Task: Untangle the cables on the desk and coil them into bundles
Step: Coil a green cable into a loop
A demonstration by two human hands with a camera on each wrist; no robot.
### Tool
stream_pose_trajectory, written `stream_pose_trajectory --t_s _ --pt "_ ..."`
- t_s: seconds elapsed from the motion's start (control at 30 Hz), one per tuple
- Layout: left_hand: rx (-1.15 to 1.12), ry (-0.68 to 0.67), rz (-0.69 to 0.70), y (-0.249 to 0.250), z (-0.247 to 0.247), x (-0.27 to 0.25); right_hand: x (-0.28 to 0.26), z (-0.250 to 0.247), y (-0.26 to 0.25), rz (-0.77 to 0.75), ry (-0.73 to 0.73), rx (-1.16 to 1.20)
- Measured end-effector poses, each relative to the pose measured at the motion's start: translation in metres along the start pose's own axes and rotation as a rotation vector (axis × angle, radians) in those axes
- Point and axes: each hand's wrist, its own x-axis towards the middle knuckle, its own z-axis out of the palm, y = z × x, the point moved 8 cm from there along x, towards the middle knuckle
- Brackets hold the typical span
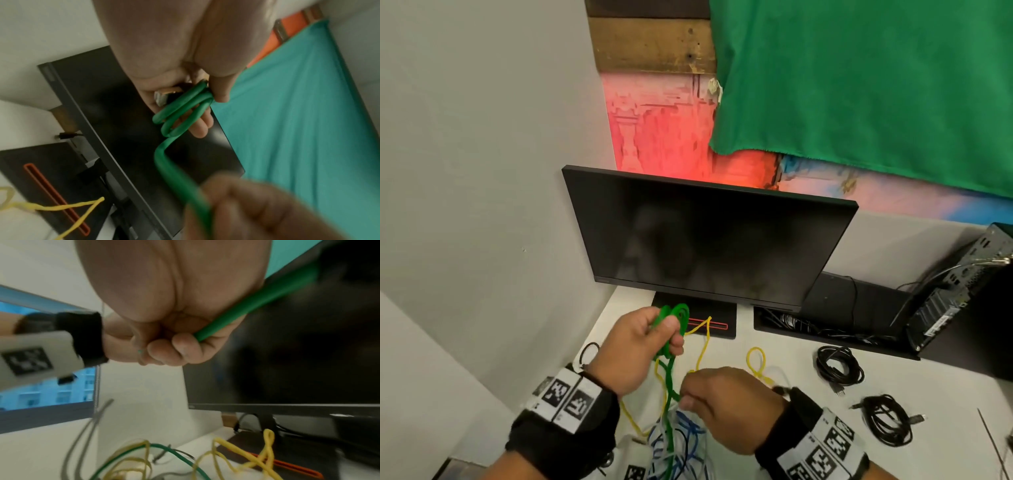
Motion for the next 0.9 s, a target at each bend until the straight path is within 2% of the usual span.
stream_pose_trajectory --t_s 0.13,0.2,0.3,0.43,0.47,0.53,0.6,0.7,0.77,0.9 --pt "0.186 -0.112 0.052 -0.007 0.019 -0.010 0.002 -0.027 -0.011 -0.050 0.190 0.207" --pt "0.119 -0.146 0.042 -0.009 0.027 -0.016 0.002 -0.033 -0.009 -0.050 0.246 0.245" --pt "-0.107 -0.186 -0.031 -0.014 0.035 -0.020 0.003 -0.038 -0.003 -0.022 0.316 0.362" --pt "-0.254 -0.336 -0.091 -0.014 0.042 -0.022 0.005 -0.041 0.007 0.064 0.316 0.462" --pt "-0.226 -0.367 -0.091 -0.013 0.042 -0.023 0.004 -0.043 0.011 0.095 0.303 0.488" --pt "-0.119 -0.347 -0.095 -0.013 0.037 -0.022 0.002 -0.047 0.016 0.123 0.237 0.535" --pt "-0.046 -0.318 -0.102 -0.014 0.034 -0.019 -0.002 -0.049 0.017 0.116 0.131 0.448" --pt "0.013 -0.314 -0.133 -0.020 0.034 -0.017 -0.008 -0.054 0.024 0.141 0.057 0.112" --pt "-0.043 -0.243 -0.191 -0.027 0.027 -0.016 -0.013 -0.060 0.035 0.210 0.074 -0.066" --pt "-0.262 -0.164 -0.293 -0.039 0.018 -0.017 -0.023 -0.050 0.058 0.323 0.015 -0.092"
